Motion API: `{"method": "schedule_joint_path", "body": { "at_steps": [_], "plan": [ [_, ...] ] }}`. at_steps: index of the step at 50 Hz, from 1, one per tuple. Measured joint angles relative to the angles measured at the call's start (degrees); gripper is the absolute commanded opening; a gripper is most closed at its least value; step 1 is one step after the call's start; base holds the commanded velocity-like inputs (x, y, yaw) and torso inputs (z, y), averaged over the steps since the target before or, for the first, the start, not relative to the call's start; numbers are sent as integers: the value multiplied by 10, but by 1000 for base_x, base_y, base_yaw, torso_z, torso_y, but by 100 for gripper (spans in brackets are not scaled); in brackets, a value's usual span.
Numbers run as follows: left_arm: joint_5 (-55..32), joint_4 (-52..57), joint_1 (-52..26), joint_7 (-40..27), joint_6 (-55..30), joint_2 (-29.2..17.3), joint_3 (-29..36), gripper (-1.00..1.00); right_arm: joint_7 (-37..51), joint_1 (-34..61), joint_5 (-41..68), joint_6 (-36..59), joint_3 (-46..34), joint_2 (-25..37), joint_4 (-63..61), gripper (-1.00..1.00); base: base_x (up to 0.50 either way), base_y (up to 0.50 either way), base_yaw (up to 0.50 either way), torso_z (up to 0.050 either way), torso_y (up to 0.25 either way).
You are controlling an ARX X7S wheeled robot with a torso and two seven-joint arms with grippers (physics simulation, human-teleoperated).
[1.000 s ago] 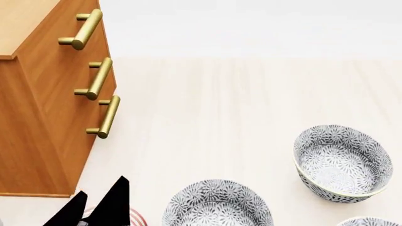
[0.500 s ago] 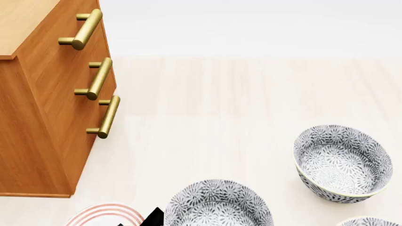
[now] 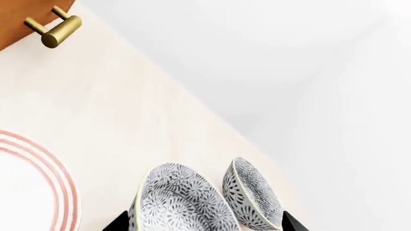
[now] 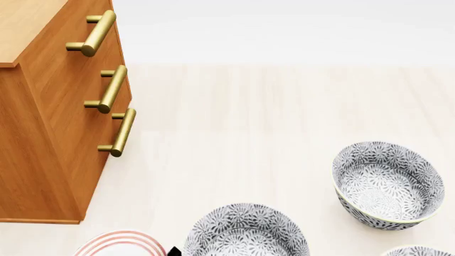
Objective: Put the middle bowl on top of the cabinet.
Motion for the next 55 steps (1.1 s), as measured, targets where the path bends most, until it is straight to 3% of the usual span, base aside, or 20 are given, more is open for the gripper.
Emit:
{"method": "schedule_joint_path", "body": {
  "at_steps": [55],
  "plan": [
    [30,-123,-75,-34,24,-1,57,100,9,-14,-1,-13,-1,7,-4,100,0,0,0,0,0]
  ]
}}
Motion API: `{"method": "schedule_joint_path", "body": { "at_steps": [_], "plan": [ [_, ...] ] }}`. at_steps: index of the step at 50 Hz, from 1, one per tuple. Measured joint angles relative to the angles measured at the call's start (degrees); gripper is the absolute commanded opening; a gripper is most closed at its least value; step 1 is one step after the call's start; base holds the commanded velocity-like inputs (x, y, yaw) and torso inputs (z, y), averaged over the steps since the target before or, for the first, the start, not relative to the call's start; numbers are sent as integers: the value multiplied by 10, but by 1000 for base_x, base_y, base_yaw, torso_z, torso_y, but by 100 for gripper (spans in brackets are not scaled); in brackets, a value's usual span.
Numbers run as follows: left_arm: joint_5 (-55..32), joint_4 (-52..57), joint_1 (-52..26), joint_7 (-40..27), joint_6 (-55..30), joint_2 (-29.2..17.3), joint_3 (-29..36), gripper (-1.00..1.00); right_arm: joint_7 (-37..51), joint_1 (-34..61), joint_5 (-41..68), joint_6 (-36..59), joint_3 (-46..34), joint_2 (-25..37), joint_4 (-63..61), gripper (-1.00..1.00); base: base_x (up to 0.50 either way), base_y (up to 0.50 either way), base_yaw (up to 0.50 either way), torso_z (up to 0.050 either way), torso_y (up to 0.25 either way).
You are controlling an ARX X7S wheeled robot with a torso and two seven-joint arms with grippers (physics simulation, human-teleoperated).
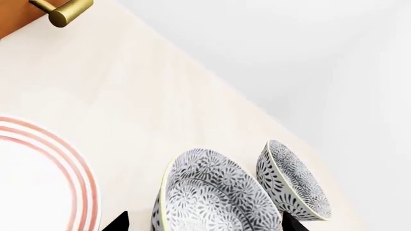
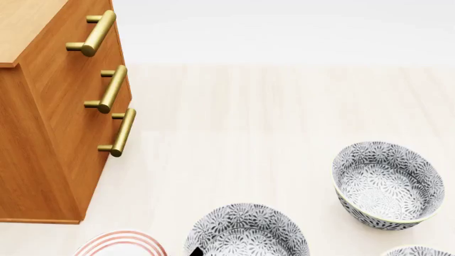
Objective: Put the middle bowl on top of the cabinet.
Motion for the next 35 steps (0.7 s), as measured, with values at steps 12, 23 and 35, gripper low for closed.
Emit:
{"method": "schedule_joint_path", "body": {
  "at_steps": [12,23,35],
  "plan": [
    [6,2,-29,-65,-33,1,18,100,2,-3,-2,-2,-2,0,-1,100,0,0,0,0,0],
    [13,3,-51,-116,-58,4,36,100,4,-6,-3,-4,-2,1,-4,100,0,0,0,0,0],
    [13,-12,-64,-130,-61,7,54,100,6,-7,-4,-4,-3,2,-6,100,0,0,0,0,0]
  ]
}}
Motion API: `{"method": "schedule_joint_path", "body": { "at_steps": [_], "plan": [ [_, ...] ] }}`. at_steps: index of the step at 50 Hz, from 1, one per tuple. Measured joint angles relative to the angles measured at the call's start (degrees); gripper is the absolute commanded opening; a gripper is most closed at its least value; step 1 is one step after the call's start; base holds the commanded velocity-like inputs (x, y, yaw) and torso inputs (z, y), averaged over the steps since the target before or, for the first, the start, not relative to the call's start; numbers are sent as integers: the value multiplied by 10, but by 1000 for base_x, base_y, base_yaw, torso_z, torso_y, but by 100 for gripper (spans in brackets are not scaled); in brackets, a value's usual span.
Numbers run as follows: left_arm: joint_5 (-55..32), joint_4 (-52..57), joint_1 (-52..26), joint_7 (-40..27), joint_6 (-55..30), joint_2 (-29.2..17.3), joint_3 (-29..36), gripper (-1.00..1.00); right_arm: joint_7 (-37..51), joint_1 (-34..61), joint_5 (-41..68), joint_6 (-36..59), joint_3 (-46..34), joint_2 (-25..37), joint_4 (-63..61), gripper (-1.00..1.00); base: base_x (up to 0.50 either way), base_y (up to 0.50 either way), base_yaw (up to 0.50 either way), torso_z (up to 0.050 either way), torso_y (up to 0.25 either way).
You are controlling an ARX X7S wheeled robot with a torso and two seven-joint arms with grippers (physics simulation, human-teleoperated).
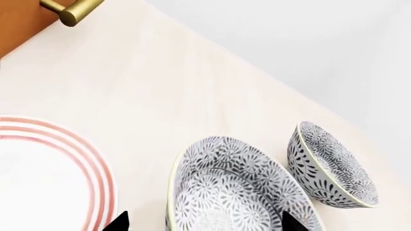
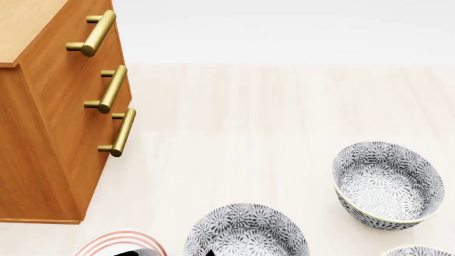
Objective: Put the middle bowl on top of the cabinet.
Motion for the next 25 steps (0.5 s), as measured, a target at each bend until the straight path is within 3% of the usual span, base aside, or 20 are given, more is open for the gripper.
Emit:
{"method": "schedule_joint_path", "body": {
  "at_steps": [25],
  "plan": [
    [-6,-70,-25,7,19,6,23,100,3,-1,-3,-1,-3,3,0,100,0,0,0,0,0]
  ]
}}
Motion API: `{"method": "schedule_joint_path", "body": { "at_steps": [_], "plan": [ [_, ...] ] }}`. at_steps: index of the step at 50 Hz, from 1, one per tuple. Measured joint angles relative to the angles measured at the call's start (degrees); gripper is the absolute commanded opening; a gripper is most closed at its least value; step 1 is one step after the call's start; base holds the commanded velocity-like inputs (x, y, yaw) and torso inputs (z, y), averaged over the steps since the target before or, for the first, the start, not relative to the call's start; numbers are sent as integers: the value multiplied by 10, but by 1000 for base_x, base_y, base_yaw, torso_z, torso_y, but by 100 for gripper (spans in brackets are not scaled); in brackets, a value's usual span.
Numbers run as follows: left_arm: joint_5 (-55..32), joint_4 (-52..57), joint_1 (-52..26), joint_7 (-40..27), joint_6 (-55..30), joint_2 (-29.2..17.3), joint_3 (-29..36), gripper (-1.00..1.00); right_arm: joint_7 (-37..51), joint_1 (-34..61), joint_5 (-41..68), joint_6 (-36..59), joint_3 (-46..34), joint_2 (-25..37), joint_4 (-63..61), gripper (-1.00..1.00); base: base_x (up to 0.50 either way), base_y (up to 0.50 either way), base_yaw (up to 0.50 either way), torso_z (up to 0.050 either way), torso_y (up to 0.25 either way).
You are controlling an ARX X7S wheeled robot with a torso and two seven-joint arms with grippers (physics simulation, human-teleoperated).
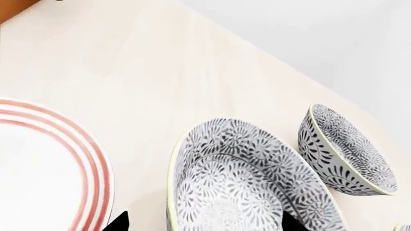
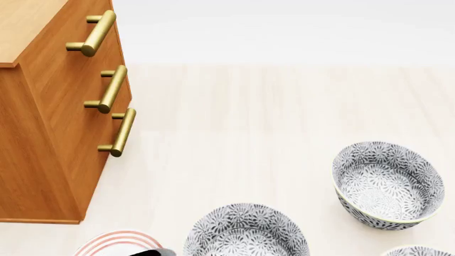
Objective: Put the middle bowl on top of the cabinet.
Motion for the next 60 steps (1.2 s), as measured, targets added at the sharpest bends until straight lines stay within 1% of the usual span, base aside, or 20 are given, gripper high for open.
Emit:
{"method": "schedule_joint_path", "body": {
  "at_steps": [19,60],
  "plan": [
    [-12,-24,-18,2,10,-1,16,100,3,-6,0,-6,1,2,0,100,0,0,0,0,0],
    [-29,-110,-41,43,57,-3,42,100,5,-13,-1,-12,1,4,-2,100,0,0,0,0,0]
  ]
}}
